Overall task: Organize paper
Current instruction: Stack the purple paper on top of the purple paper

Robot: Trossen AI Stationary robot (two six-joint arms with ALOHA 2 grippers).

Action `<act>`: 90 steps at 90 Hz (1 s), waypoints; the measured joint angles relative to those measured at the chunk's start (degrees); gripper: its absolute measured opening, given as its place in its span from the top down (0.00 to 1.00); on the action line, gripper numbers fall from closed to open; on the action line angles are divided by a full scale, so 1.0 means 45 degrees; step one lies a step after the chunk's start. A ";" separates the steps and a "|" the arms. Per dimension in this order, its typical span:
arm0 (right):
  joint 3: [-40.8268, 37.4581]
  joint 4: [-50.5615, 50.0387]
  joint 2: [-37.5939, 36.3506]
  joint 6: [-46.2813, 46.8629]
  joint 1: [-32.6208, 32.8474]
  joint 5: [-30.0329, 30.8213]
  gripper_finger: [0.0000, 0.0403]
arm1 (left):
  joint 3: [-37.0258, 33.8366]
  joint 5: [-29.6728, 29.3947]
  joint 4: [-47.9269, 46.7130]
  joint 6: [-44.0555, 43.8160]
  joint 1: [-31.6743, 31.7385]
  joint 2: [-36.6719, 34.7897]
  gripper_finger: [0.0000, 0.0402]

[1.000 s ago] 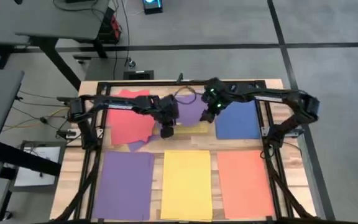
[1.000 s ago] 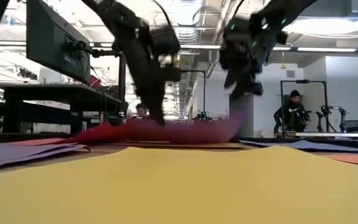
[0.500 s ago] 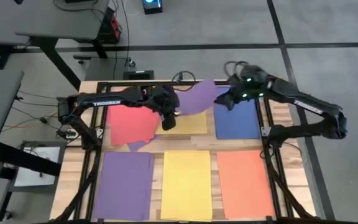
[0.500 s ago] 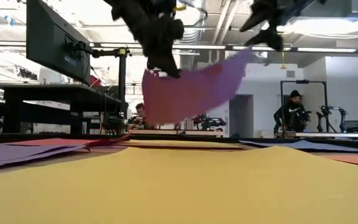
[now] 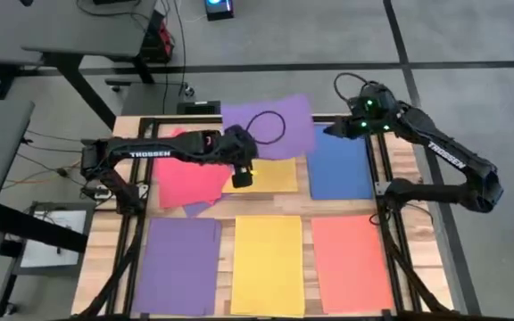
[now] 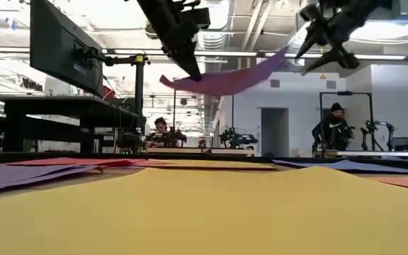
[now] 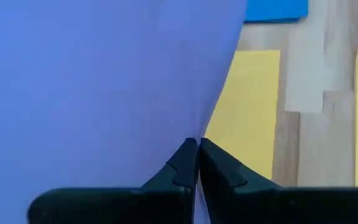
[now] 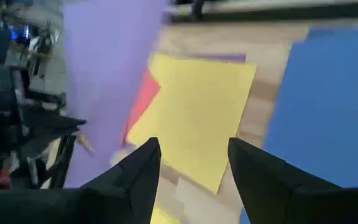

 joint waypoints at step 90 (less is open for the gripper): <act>-0.0491 0.0587 0.2036 -0.0827 -0.0666 -0.2248 0.46 | 0.0000 -0.0478 0.0472 0.0409 0.0067 -0.0121 1.00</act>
